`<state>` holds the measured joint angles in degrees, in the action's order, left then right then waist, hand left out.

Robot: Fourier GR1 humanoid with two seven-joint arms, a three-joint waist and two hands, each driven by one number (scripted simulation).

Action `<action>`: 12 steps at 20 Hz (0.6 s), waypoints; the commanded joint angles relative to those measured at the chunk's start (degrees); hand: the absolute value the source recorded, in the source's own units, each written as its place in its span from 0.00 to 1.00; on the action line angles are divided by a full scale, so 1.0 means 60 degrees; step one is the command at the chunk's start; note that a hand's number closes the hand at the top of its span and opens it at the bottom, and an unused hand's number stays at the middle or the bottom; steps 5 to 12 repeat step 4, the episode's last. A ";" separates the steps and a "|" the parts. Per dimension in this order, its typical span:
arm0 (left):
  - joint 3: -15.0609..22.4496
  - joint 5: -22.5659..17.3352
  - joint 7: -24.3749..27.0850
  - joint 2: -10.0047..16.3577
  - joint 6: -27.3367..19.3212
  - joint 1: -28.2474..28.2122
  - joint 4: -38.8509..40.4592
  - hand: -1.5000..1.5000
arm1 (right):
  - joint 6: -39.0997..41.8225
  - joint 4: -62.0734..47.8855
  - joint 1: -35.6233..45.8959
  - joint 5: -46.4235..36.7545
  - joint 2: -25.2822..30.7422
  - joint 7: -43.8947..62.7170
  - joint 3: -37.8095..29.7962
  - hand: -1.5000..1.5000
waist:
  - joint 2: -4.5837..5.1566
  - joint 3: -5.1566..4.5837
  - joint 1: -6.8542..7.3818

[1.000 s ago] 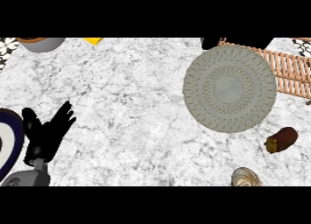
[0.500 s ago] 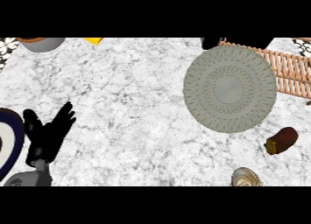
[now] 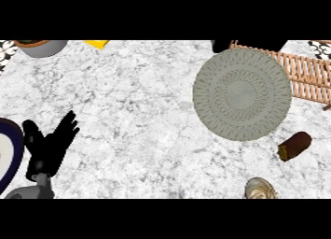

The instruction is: Pick the sweet potato from the placemat and place it in the tiered shelf

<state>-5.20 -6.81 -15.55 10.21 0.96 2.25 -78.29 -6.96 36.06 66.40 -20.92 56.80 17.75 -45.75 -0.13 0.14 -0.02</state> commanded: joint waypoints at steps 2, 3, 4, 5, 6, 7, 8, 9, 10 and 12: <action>-0.0066 -0.0084 -0.0483 0.0107 0.0060 0.0148 0.0055 0.50 | 0.1427 -0.0983 -0.0878 0.0945 0.1412 -0.0805 -0.0880 0.00 | 0.0061 -0.0004 0.0027; 0.0120 0.0128 -0.0039 -0.0296 -0.0222 -0.0190 -0.0008 0.50 | 0.1587 -0.0656 -0.0978 0.1054 0.1402 -0.0607 -0.0753 0.00 | 0.0029 -0.0015 0.0017; -0.0074 0.0104 0.0258 -0.0077 -0.0006 0.0150 0.0627 0.50 | 0.1587 -0.1054 -0.1403 0.1182 0.1361 -0.1244 -0.0974 0.00 | 0.0064 -0.0012 0.0007; -0.0074 0.0104 0.0258 -0.0077 -0.0006 0.0150 0.0627 0.50 | 0.1587 -0.1054 -0.1403 0.1182 0.1361 -0.1244 -0.0974 0.00 | 0.0064 -0.0012 0.0007; -0.0074 0.0104 0.0258 -0.0077 -0.0006 0.0150 0.0627 0.50 | 0.1587 -0.1054 -0.1403 0.1182 0.1361 -0.1244 -0.0974 0.00 | 0.0064 -0.0012 0.0007; -0.0074 0.0104 0.0258 -0.0077 -0.0006 0.0150 0.0627 0.50 | 0.1587 -0.1054 -0.1403 0.1182 0.1361 -0.1244 -0.0974 0.00 | 0.0064 -0.0012 0.0007; -0.0074 0.0104 0.0258 -0.0077 -0.0006 0.0150 0.0627 0.50 | 0.1587 -0.1054 -0.1403 0.1182 0.1361 -0.1244 -0.0974 0.00 | 0.0064 -0.0012 0.0007; -0.0074 0.0104 0.0258 -0.0077 -0.0006 0.0150 0.0627 0.50 | 0.1587 -0.1054 -0.1403 0.1182 0.1361 -0.1244 -0.0974 0.00 | 0.0064 -0.0012 0.0007; -0.0074 0.0104 0.0258 -0.0077 -0.0006 0.0150 0.0627 0.50 | 0.1587 -0.1054 -0.1403 0.1182 0.1361 -0.1244 -0.0974 0.00 | 0.0064 -0.0012 0.0007; -0.0074 0.0104 0.0258 -0.0077 -0.0006 0.0150 0.0627 0.50 | 0.1587 -0.1054 -0.1403 0.1182 0.1361 -0.1244 -0.0974 0.00 | 0.0064 -0.0012 0.0007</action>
